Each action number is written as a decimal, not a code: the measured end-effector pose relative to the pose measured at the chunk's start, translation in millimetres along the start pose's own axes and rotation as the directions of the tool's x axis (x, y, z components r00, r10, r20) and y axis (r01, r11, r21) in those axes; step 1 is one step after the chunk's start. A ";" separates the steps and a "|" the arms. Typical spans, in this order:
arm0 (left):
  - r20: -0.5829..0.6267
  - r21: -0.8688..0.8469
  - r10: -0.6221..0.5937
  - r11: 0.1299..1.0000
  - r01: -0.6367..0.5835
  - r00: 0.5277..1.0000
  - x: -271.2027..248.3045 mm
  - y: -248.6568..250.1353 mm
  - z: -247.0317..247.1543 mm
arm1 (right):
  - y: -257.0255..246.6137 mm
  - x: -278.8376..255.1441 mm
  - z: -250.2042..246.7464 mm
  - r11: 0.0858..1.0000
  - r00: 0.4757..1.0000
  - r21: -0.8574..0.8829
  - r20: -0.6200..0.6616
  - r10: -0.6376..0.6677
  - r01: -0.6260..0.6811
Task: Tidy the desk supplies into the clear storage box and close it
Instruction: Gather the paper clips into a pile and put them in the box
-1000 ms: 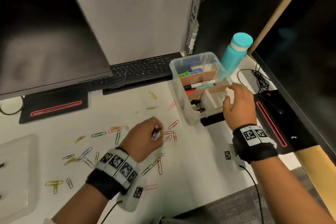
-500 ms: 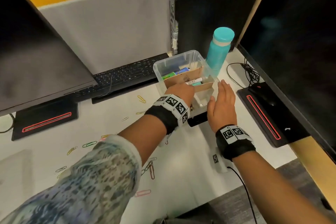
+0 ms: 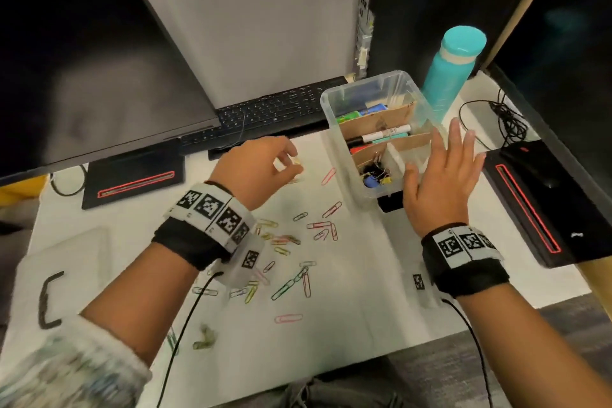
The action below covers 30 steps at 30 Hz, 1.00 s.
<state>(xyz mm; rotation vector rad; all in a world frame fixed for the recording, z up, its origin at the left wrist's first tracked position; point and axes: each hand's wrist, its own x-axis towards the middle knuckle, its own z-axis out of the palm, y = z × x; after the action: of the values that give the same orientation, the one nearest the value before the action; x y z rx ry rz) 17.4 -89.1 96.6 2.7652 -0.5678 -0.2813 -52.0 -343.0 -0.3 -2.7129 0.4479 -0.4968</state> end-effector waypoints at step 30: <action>0.380 -0.280 -0.085 0.939 0.202 0.921 -137.0 -169.8 109.1 | -153.8 -126.8 85.3 0.990 0.636 0.141 0.763 -0.117 0.014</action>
<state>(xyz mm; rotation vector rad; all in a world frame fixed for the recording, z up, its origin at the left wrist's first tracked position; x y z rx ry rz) -73.7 88.2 -43.9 2.4542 -0.3592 -0.8556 -94.3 -136.6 -51.5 -2.5069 0.0635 0.6251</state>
